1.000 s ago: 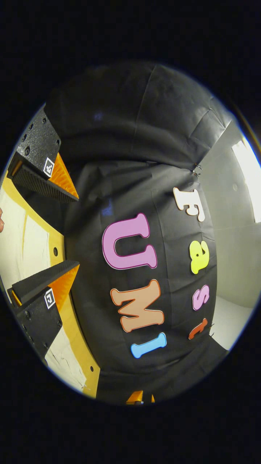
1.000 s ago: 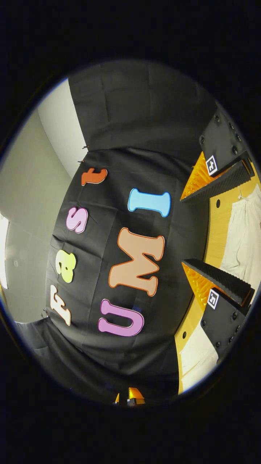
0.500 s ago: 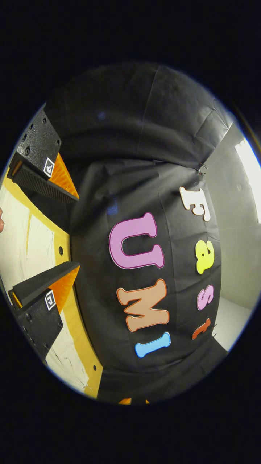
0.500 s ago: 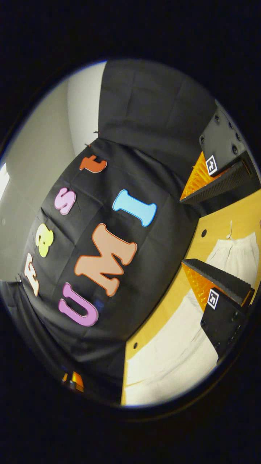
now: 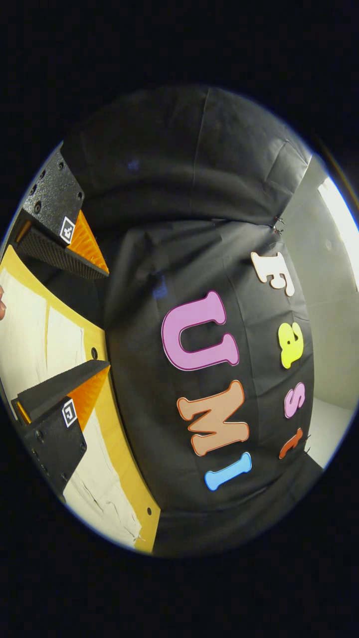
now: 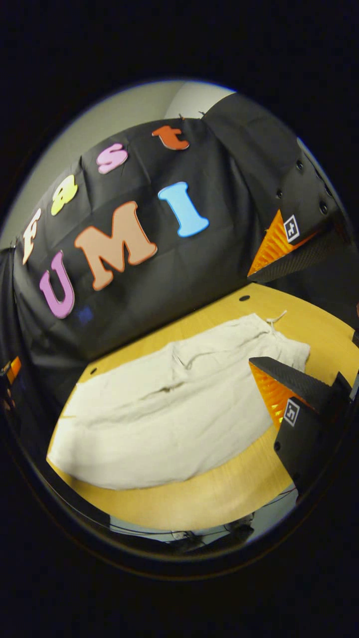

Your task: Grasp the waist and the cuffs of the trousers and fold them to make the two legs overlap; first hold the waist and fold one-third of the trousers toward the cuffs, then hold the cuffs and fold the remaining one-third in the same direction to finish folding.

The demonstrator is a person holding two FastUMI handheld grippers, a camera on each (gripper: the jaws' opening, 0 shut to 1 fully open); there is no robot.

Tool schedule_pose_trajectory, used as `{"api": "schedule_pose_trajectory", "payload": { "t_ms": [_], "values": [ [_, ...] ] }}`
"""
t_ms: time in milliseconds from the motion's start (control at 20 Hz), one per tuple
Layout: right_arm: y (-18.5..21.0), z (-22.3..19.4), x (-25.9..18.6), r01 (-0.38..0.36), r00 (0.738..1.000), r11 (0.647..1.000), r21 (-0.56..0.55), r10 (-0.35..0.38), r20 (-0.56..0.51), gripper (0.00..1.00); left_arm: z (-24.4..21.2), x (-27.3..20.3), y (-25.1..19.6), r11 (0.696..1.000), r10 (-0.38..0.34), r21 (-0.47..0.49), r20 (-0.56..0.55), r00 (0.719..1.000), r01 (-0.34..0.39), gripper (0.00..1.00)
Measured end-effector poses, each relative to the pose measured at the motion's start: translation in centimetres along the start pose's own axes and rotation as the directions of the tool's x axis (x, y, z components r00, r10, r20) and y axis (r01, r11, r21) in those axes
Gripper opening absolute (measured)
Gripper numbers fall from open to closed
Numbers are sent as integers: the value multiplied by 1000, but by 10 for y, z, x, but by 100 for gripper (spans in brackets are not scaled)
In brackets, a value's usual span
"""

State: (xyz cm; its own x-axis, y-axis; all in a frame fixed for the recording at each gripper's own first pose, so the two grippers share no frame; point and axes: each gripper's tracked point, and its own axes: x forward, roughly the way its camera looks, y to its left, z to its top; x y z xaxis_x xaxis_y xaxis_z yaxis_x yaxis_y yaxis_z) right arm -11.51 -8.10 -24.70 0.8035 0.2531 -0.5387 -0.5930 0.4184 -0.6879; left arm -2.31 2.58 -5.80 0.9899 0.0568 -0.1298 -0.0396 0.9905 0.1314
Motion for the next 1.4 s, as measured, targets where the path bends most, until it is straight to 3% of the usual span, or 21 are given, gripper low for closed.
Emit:
{"api": "schedule_pose_trajectory", "payload": {
  "t_ms": [400,550,650,800,1150,1300,1400],
  "values": [
    [75,-45,20,-253,964,963,-89,243,-107,98,-19,-8,-5,996,-26,81,-42,999,29,96],
    [95,-49,23,-328,942,933,-147,312,-122,100,-33,-14,-7,990,-42,129,-76,996,51,100],
    [107,-56,28,-371,927,909,-188,350,-137,100,-38,-20,-6,986,-50,152,-84,995,62,96],
    [114,-58,39,-384,923,889,-251,357,-146,94,-47,-27,-6,977,-57,198,-101,993,76,96],
    [115,-58,63,-445,890,874,-196,406,-209,91,-64,-32,-9,965,-99,230,-129,987,127,96],
    [119,-61,69,-476,867,866,-152,433,-248,84,-78,-33,-17,936,-145,299,-153,977,186,96],
    [120,-60,73,-496,851,857,-143,446,-279,77,-91,-36,-21,884,-183,401,-176,967,240,96]
  ]
}}
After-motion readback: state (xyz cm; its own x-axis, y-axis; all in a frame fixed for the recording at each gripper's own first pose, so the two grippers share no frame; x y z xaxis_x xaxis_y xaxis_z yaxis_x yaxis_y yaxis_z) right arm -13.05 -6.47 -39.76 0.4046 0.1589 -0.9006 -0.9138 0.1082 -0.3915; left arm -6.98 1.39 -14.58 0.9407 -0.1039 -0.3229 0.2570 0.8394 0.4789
